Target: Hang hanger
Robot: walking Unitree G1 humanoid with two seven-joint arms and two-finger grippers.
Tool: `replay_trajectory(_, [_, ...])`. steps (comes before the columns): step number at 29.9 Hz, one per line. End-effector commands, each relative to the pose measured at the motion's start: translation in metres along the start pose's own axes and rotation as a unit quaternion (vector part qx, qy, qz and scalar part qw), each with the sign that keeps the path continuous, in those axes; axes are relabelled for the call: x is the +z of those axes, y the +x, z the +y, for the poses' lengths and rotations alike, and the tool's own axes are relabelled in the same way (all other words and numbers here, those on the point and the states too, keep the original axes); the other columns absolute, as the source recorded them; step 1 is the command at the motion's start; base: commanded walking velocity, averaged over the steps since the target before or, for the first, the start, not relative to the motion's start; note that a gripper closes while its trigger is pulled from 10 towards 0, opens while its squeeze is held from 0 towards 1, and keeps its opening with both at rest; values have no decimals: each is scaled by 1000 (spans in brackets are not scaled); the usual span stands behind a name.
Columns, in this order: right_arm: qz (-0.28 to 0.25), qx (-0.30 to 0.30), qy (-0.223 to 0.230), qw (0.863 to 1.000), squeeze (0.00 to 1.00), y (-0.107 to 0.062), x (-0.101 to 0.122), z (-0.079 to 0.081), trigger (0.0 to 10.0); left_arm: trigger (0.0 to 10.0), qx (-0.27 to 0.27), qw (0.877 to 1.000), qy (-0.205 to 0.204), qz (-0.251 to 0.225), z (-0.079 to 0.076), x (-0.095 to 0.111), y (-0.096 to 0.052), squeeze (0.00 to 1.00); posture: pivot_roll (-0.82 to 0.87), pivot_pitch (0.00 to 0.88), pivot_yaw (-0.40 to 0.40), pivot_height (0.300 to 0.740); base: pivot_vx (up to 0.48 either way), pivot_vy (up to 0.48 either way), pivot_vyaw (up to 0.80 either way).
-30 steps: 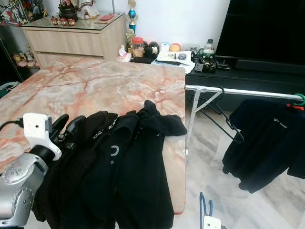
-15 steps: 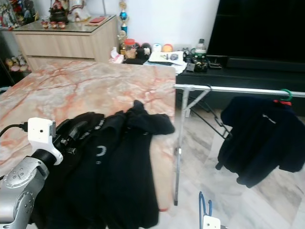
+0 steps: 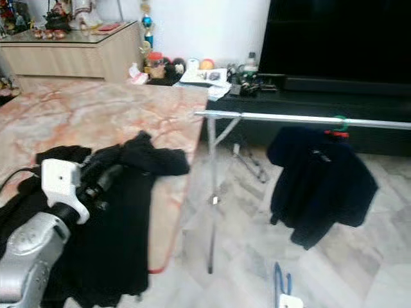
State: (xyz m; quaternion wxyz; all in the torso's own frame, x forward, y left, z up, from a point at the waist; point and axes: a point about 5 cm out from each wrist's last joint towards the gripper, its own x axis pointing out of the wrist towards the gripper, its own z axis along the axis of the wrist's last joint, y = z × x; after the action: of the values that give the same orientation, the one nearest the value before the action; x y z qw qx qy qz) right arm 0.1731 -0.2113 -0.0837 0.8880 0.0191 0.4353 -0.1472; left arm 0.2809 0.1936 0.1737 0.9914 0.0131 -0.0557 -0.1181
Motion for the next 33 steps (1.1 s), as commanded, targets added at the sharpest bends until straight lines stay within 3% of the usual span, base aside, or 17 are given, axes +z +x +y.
replay_trajectory(1, [-7,8,5,1000,0,0,3,8,10000,10000,7,1000,2,-4,5,2,-3,0,163,0,23,740,0,-480,0])
replay_trajectory(25, [-17,7,14,1000,0,0,8,12,10000,10000,-8,1000,25,13,5,-4,-3,0,163,0,26,740,0,-480,0])
replay_trajectory(28, [-18,6,14,1000,0,1,8,12,10000,10000,18,998,46,50,17,-21,-5,0,167,0,25,740,0,0,0])
replay_trajectory(30, [-18,6,15,1000,0,1,9,12,10000,10000,64,990,53,112,35,-52,-15,0,163,4,23,740,0,0,0])
replay_trajectory(31, [-18,6,15,1000,0,1,9,12,10000,10000,64,990,53,112,35,-52,-15,0,163,4,23,740,0,0,0])
replay_trajectory(33, [-19,6,16,1000,0,1,9,12,10000,10000,106,978,34,178,51,-89,-34,0,158,10,20,740,0,0,0])
